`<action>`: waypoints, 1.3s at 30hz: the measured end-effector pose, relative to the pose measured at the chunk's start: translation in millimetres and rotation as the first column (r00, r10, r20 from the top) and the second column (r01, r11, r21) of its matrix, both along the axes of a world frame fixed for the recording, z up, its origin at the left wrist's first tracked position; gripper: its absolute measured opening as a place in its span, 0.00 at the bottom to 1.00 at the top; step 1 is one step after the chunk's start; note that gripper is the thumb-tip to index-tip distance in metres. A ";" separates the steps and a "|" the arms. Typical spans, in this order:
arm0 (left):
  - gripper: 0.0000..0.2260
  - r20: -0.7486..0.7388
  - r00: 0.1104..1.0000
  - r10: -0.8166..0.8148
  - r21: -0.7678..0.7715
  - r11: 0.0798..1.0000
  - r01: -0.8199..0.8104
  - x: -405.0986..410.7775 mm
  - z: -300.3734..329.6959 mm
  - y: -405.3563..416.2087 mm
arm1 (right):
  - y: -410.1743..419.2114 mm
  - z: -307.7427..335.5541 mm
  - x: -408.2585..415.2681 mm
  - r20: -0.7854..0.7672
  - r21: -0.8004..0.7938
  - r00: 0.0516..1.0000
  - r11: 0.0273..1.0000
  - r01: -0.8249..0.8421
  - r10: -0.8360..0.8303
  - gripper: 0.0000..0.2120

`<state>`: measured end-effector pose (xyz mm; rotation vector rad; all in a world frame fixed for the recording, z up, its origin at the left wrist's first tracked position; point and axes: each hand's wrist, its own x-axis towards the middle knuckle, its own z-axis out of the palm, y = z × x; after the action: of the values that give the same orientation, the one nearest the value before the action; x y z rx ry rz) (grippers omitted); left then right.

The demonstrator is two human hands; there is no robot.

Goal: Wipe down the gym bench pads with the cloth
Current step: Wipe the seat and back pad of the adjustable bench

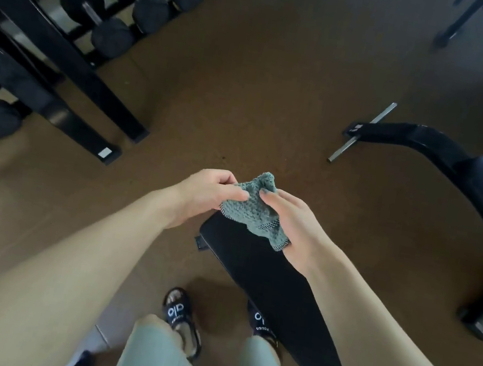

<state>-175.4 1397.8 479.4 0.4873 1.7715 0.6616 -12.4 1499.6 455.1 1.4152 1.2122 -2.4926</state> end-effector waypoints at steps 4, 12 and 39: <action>0.20 -0.007 0.994 -0.106 0.003 0.994 0.106 -47.7 13.8 0.7 | -3.3 10.4 -42.6 -0.030 0.023 0.999 0.999 0.040 -0.039 0.11; 0.10 0.070 0.962 -0.265 0.034 0.964 0.263 -189.8 5.0 3.0 | -34.8 4.1 -163.8 0.009 0.061 0.973 0.971 0.231 -0.232 0.10; 0.07 -0.022 0.649 -0.760 0.024 0.649 0.761 -335.7 66.6 199.9 | 56.2 64.2 -279.8 -0.018 0.107 0.810 0.804 0.585 -0.587 0.10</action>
<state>-511.2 1597.7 546.0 1.1791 1.3672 0.0710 -292.3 1555.8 519.2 2.1137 1.0297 -2.7994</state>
